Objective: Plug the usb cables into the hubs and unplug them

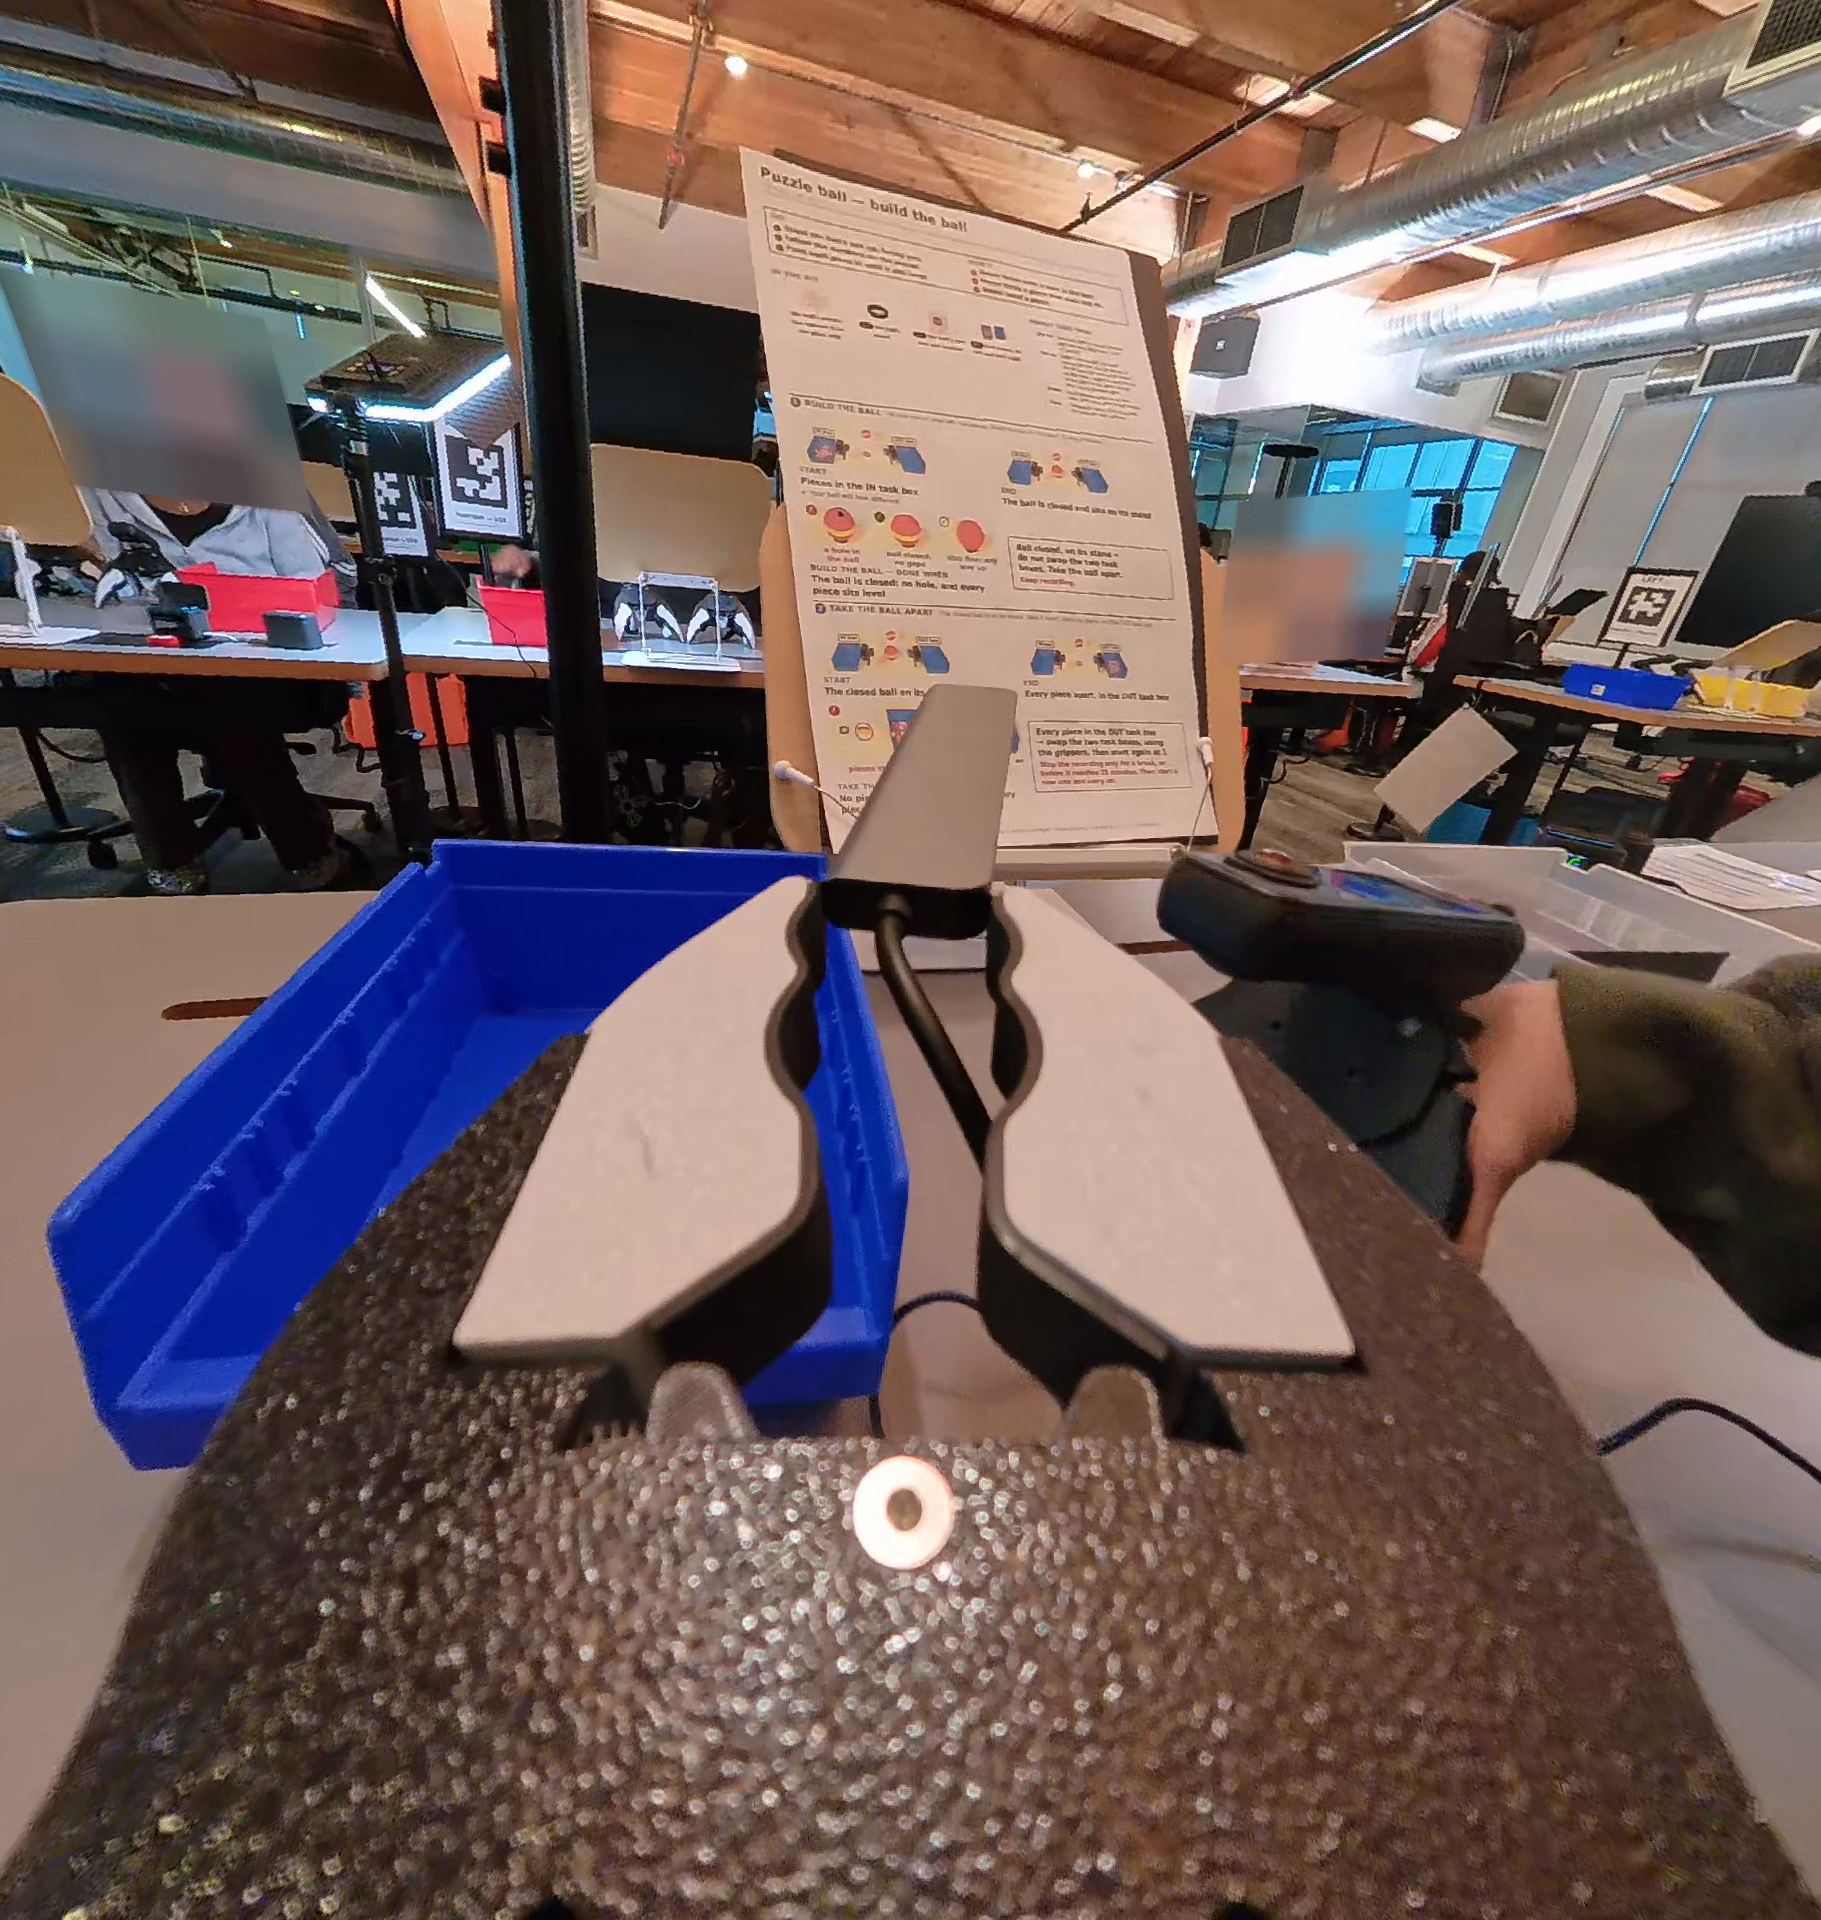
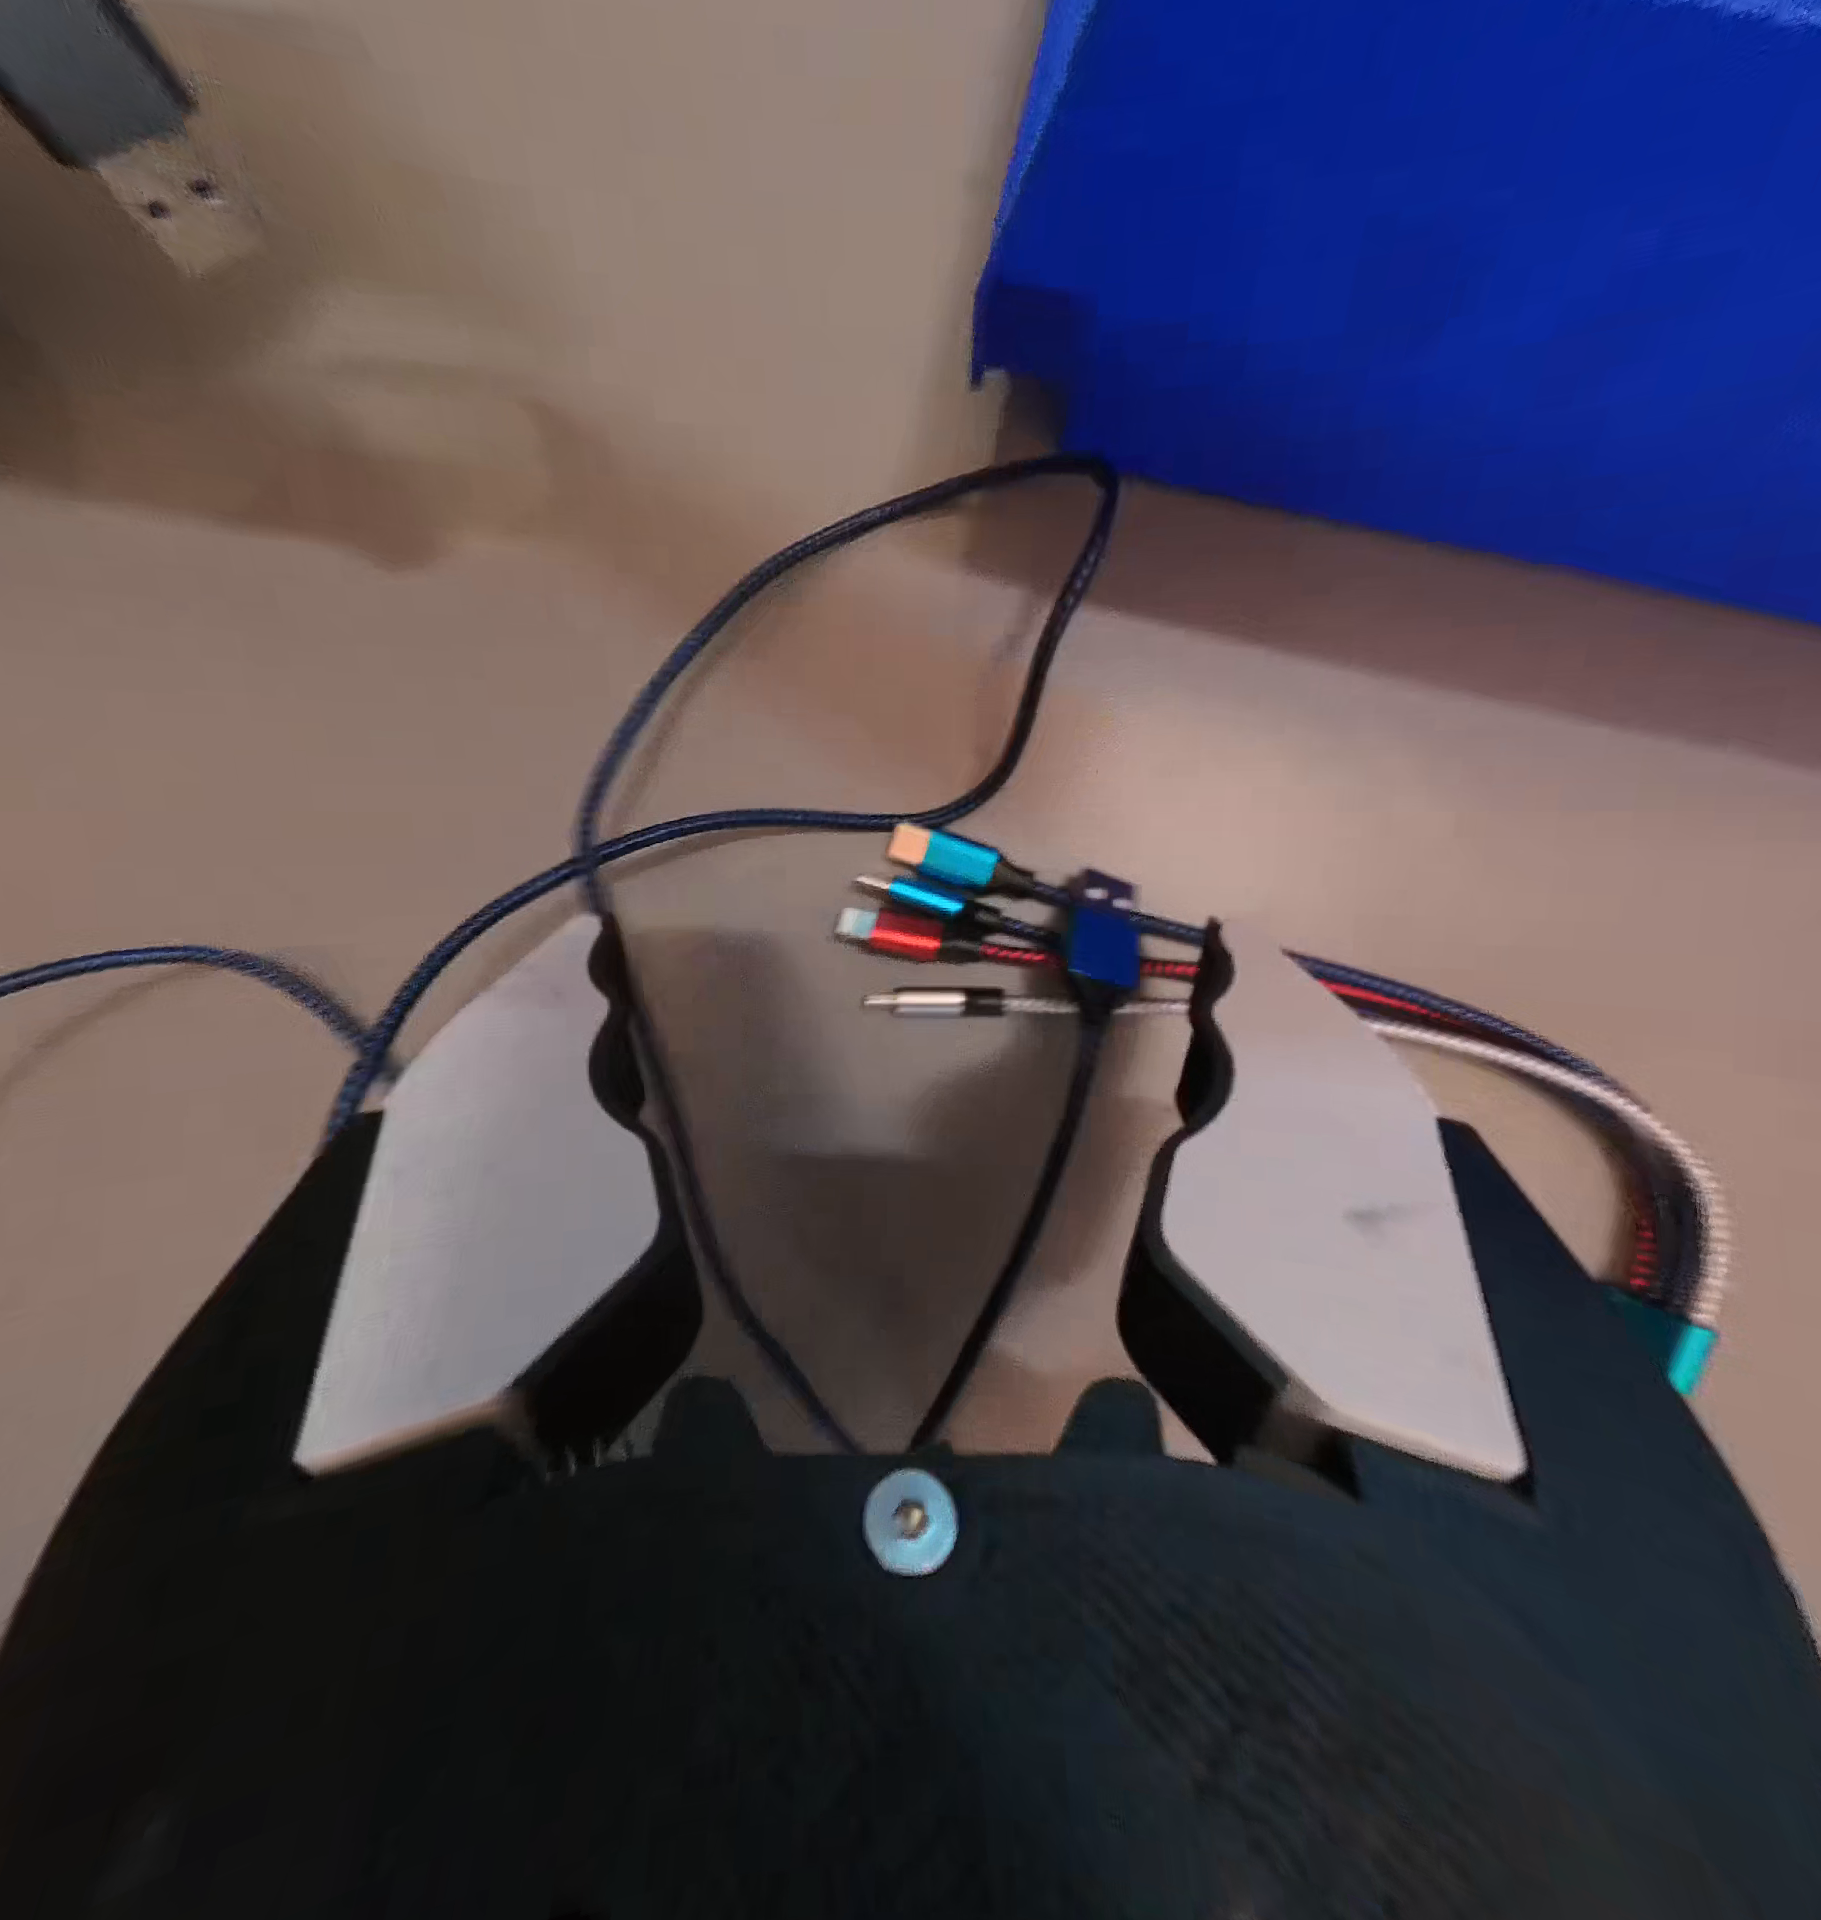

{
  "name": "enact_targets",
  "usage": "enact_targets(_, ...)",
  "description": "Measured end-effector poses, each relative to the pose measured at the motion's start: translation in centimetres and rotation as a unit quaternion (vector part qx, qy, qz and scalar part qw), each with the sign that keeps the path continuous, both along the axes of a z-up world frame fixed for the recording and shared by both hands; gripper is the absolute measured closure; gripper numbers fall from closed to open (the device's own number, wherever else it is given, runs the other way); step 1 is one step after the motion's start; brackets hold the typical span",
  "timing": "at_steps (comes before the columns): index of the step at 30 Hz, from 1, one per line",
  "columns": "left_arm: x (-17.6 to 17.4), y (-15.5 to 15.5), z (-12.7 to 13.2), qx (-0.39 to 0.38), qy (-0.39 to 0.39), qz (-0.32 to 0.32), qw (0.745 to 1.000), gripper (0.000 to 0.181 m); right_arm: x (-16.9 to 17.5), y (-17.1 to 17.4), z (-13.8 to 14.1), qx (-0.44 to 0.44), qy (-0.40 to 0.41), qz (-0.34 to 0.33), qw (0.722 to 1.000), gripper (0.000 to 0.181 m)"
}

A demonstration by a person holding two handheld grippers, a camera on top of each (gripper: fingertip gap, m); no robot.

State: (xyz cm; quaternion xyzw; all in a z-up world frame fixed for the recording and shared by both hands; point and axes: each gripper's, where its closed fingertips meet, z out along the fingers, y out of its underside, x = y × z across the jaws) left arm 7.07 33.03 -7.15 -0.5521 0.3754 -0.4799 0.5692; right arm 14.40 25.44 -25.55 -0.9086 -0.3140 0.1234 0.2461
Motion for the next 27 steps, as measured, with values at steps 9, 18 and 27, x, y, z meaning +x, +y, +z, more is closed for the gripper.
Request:
enact_targets(9,0.0,-0.2,0.2,-0.005,-0.007,-0.014,1.0,0.153,0.0,-1.5,1.7,-0.078,-0.001,-0.059,0.995,0.072)
enact_targets(18,0.2,-0.7,0.2,-0.001,-0.002,-0.024,1.0,0.153,0.2,-2.0,-2.6,-0.135,-0.106,-0.074,0.982,0.077)
enact_targets(27,0.2,-0.5,0.0,-0.009,-0.004,-0.024,1.0,0.153,-1.1,-3.2,-3.4,-0.146,-0.114,-0.034,0.982,0.045)
